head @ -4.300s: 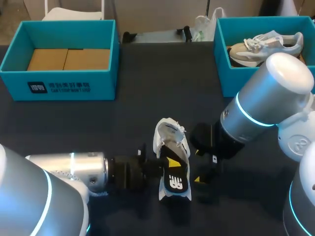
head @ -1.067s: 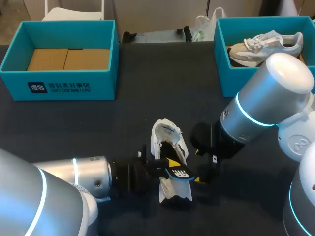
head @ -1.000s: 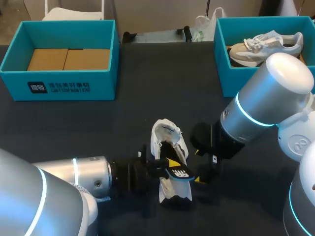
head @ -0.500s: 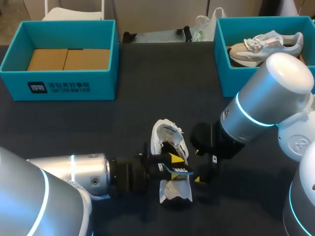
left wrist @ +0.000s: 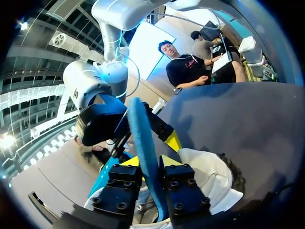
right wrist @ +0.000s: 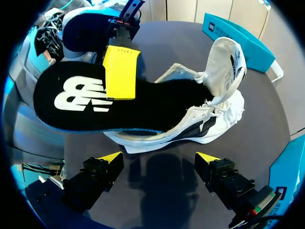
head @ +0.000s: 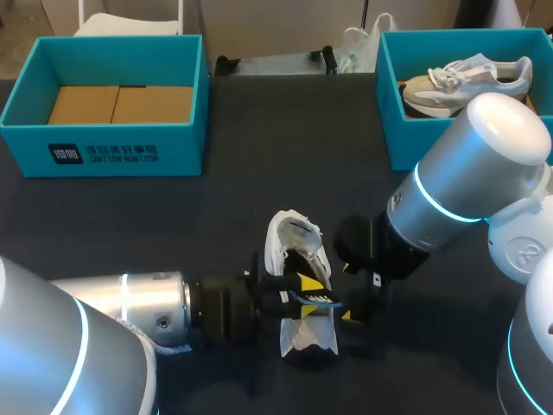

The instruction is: Take the shoe out of the shoebox, open the shoe tongue, remove and reinsert the insole, then place the shoe into the shoebox

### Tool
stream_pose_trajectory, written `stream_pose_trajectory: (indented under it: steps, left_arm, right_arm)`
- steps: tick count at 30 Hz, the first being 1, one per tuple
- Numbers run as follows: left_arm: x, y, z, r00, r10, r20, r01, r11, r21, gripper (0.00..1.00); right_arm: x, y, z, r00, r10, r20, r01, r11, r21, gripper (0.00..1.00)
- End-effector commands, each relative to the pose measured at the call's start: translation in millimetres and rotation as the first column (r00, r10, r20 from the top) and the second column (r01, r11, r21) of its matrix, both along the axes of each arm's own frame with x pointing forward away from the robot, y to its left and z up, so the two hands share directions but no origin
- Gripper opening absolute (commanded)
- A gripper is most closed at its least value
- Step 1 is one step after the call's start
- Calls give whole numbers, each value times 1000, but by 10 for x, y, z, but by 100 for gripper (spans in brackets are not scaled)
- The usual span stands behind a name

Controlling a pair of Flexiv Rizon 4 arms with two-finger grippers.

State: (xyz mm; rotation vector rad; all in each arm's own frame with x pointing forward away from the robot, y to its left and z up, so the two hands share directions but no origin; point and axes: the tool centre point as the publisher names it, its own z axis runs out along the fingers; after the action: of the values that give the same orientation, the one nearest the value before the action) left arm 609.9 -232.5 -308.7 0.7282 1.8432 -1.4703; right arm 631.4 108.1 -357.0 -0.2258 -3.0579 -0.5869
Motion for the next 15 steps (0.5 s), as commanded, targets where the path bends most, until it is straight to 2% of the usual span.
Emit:
stream_pose_trajectory:
  steps: [1, 8, 15]
  left_arm:
    - [-29, -8, 36, 1000, 0, 7, 0, 1000, 6, 0]
    - [-9, -20, -134, 1000, -10, 8, 10, 1000, 22, 0]
    - [171, 15, -342, 1000, 19, 15, -19, 999, 33, 0]
  right_arm:
    - [-14, 5, -4, 1000, -2, 3, 2, 1000, -1, 100]
    - [-14, 5, -4, 1000, -2, 3, 2, 1000, -1, 100]
    - [-14, 5, -4, 1000, -2, 3, 2, 1000, -1, 100]
